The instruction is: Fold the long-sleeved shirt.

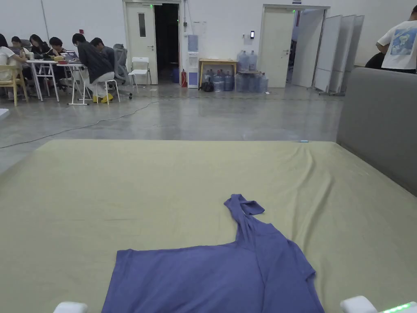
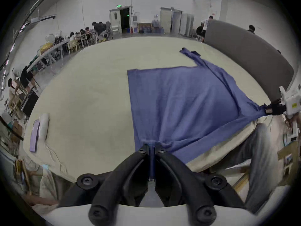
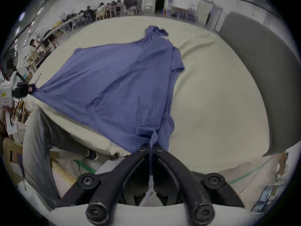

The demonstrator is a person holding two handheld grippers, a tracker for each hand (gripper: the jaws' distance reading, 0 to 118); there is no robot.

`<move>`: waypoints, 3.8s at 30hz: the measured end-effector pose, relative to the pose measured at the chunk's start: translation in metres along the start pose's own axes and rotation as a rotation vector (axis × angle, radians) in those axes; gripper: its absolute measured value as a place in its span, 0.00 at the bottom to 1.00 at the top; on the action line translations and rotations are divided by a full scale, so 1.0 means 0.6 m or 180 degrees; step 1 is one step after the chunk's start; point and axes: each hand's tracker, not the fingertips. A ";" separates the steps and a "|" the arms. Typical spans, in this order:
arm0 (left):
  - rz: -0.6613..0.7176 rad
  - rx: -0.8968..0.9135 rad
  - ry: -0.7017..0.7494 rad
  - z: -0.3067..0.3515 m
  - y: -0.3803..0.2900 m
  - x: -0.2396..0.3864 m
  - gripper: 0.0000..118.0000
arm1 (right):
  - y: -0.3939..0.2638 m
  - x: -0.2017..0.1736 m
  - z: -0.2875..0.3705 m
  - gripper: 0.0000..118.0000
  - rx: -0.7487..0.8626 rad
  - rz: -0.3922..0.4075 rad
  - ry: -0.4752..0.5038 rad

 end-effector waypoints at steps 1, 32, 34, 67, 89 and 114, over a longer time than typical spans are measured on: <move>0.0000 -0.0025 -0.0009 -0.002 -0.001 -0.002 0.00 | 0.002 -0.003 -0.003 0.00 0.0036 0.0073 -0.0009; 0.0075 0.0668 0.0238 -0.171 0.446 0.148 0.00 | 0.642 0.034 -0.147 0.00 0.0684 -0.0336 0.0104; 0.0010 0.0557 0.0347 -0.235 0.468 0.164 0.00 | 0.717 0.039 -0.202 0.00 0.0681 -0.0368 0.0166; 0.0059 0.0703 0.0157 -0.068 0.334 0.143 0.00 | 0.575 -0.035 0.020 0.02 0.1063 -0.0168 0.0140; 0.0084 0.0793 -0.0026 0.062 0.200 0.103 0.00 | 0.232 -0.035 0.044 0.81 0.0953 -0.0613 0.0158; 0.0794 -0.0333 0.0550 -0.401 0.476 0.073 0.87 | 0.234 -0.034 -0.056 0.00 0.0573 -0.0644 0.0184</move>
